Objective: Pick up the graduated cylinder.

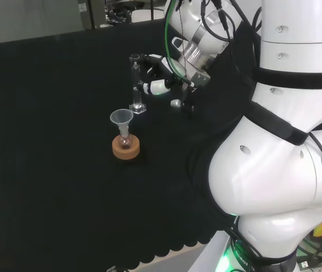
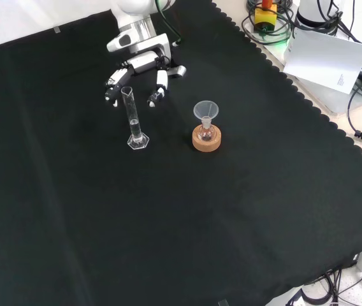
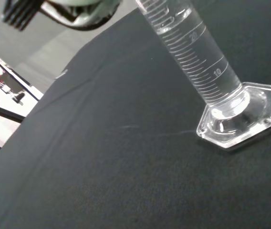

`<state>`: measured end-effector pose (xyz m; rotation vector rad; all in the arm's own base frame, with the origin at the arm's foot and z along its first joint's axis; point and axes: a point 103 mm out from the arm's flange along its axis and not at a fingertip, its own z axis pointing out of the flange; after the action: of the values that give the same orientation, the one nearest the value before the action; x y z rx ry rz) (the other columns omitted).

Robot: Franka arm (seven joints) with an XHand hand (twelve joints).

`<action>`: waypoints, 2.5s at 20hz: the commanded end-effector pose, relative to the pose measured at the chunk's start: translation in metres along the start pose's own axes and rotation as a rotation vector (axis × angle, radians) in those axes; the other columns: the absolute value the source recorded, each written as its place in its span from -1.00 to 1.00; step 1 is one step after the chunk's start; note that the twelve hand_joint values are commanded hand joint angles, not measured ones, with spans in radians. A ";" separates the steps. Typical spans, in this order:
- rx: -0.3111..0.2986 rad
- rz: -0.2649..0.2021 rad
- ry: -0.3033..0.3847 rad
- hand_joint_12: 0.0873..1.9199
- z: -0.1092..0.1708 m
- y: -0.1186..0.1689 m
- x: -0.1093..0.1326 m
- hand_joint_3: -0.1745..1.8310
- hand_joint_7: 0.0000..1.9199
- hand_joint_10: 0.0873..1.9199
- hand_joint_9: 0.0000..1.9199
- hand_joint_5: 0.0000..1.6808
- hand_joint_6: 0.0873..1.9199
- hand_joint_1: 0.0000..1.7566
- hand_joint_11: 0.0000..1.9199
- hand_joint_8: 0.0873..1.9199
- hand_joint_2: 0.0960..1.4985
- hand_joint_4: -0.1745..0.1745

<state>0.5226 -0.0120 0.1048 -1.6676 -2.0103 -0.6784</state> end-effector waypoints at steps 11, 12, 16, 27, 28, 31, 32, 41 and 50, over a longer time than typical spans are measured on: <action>0.045 -0.131 0.184 0.32 0.032 0.019 -0.015 -0.18 -0.56 -0.52 -0.32 -0.46 -1.00 0.04 -0.57 -0.43 -0.28 -0.23; 0.041 -0.134 0.193 0.32 0.034 0.020 -0.016 -0.18 -0.56 -0.53 -0.32 -0.46 -1.00 0.03 -0.57 -0.43 -0.28 -0.23; 0.018 -0.140 0.251 0.32 0.038 0.023 -0.017 -0.18 -0.54 -0.53 -0.30 -0.45 -1.00 0.04 -0.56 -0.43 -0.29 -0.22; 0.017 -0.147 0.307 0.27 0.042 0.028 -0.021 -0.17 -0.39 -0.59 -0.17 -0.32 -1.00 0.10 -0.46 -0.49 -0.29 -0.07; 0.021 -0.148 0.307 0.26 0.042 0.029 -0.021 -0.19 -0.38 -0.61 -0.15 -0.31 -1.00 0.07 -0.44 -0.50 -0.28 -0.06; 0.030 -0.155 0.306 0.24 0.043 0.030 -0.020 -0.25 -0.35 -0.64 -0.11 -0.30 -1.00 0.00 -0.41 -0.52 -0.25 -0.05; 0.029 -0.157 0.307 0.24 0.043 0.030 -0.020 -0.26 -0.35 -0.65 -0.10 -0.30 -1.00 0.00 -0.40 -0.52 -0.25 -0.05; 0.015 -0.170 0.308 0.19 0.045 0.031 -0.016 -0.26 -0.32 -0.69 -0.07 -0.17 -0.97 0.10 -0.32 -0.53 -0.22 0.09; 0.006 -0.172 0.317 0.16 0.047 0.033 -0.015 -0.24 -0.28 -0.71 -0.03 -0.12 -0.91 0.13 -0.29 -0.54 -0.22 0.16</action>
<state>0.5563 0.0095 0.0622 -1.3003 -1.9370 -0.9246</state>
